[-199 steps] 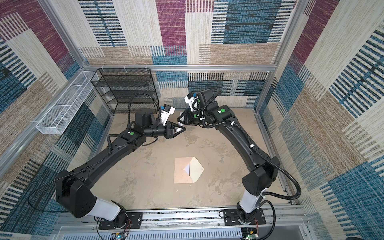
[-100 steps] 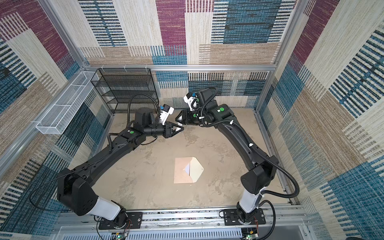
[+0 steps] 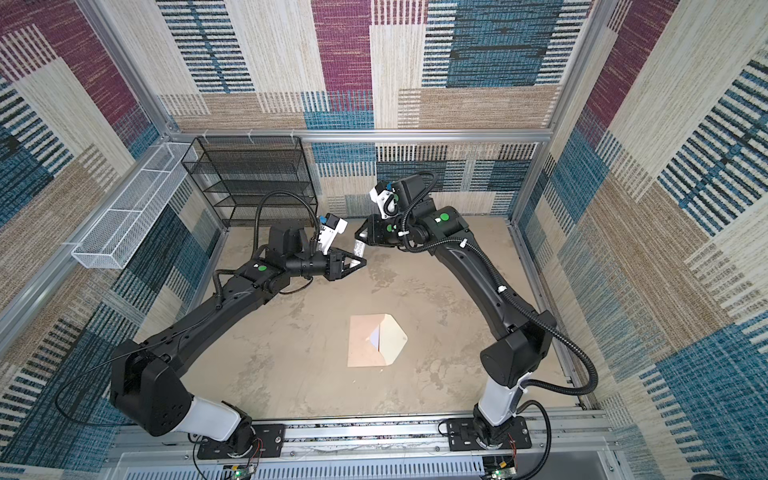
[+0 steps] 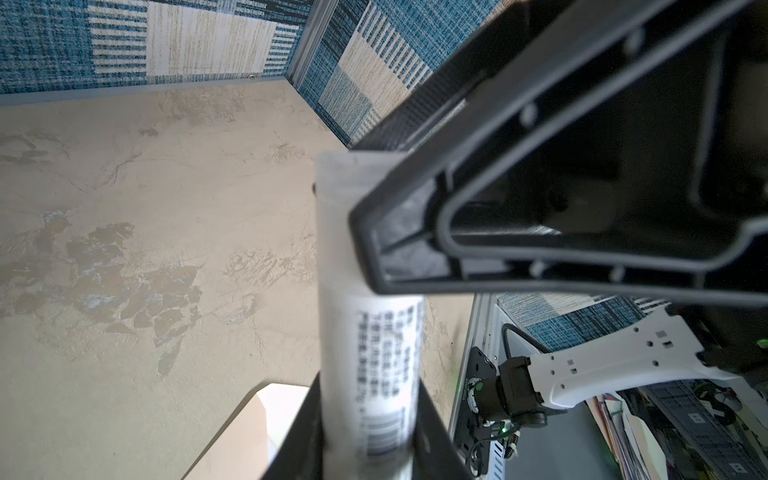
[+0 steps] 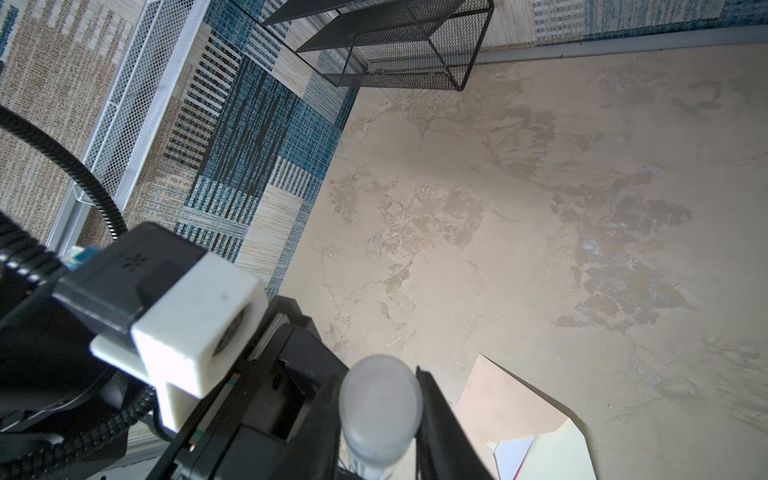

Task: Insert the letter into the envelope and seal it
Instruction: 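Carry the glue stick toward the left gripper while the left gripper rises to meet it, then grip the glue stick body with the left gripper while the right gripper holds the cap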

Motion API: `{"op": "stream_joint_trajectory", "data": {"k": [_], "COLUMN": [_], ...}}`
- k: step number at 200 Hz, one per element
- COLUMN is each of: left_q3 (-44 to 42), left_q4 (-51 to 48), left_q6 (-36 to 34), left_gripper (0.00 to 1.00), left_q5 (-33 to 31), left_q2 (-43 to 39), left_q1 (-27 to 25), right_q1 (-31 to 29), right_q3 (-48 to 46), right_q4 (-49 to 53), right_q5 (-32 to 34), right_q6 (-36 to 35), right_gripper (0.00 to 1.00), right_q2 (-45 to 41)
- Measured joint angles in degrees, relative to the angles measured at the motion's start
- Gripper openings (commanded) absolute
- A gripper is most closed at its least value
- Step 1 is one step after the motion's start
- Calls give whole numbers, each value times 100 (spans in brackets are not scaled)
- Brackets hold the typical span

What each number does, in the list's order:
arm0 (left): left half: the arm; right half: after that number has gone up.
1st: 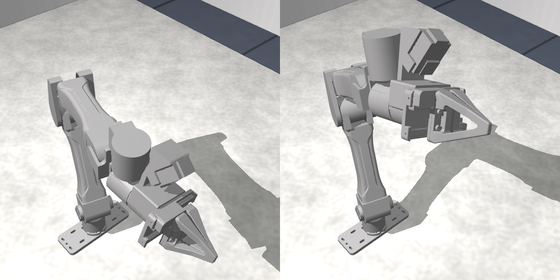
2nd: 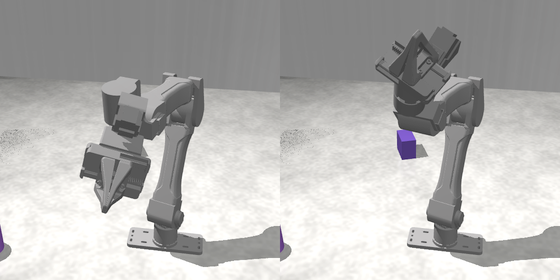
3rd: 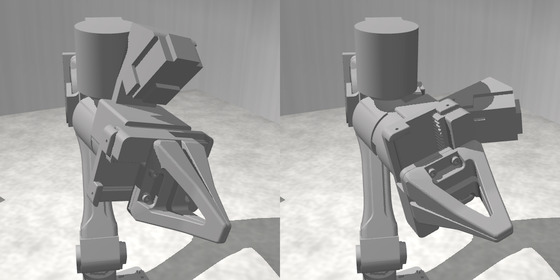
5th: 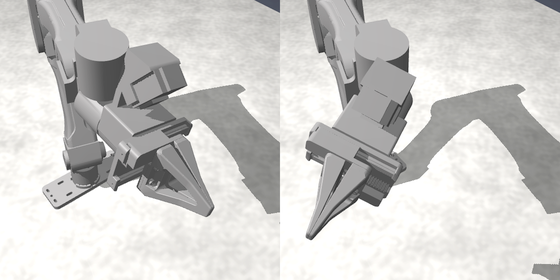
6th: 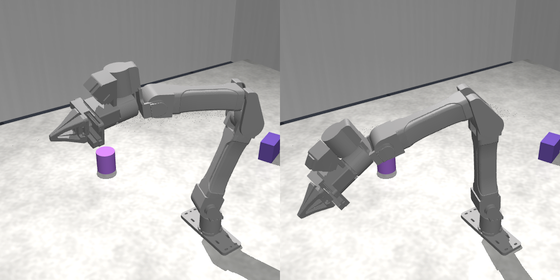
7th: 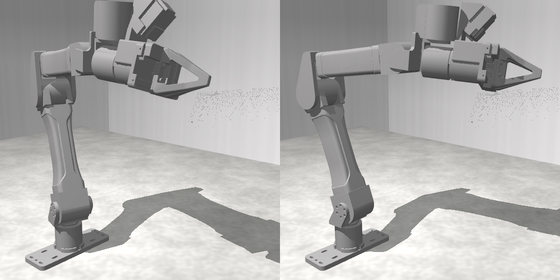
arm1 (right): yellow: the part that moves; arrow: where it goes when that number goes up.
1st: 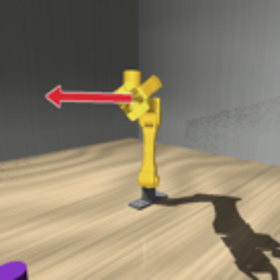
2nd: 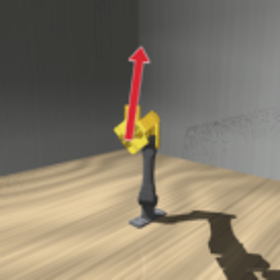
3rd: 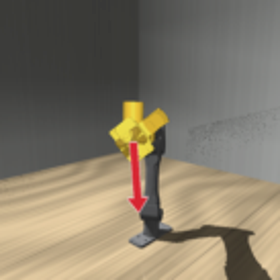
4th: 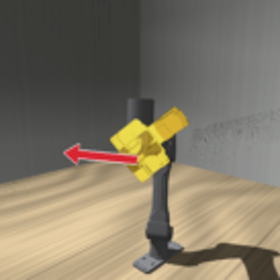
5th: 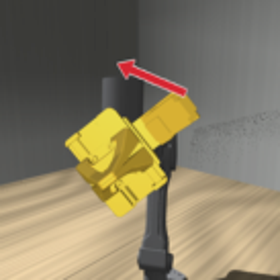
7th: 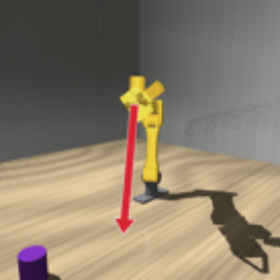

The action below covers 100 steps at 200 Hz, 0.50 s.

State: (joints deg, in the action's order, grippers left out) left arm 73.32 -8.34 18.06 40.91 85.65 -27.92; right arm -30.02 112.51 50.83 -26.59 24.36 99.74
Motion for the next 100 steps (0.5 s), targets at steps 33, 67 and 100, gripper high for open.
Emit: {"op": "stream_joint_trajectory", "data": {"k": [33, 67, 100], "left_q3": [-39, -140, -186], "left_q4": [37, 315, 627], "left_q6": [9, 170, 398], "left_gripper": [31, 46, 49], "left_q5": [0, 87, 168], "left_q2": [-24, -28, -26], "left_q1": [0, 15, 70], "right_q1": [-2, -2, -4], "right_q3": [-4, -4, -7], "right_q4": [0, 0, 7], "right_q5": [-42, -131, -151], "right_q6": [33, 22, -37], "right_gripper": [25, 22, 21], "right_q2": [4, 2, -17]}}
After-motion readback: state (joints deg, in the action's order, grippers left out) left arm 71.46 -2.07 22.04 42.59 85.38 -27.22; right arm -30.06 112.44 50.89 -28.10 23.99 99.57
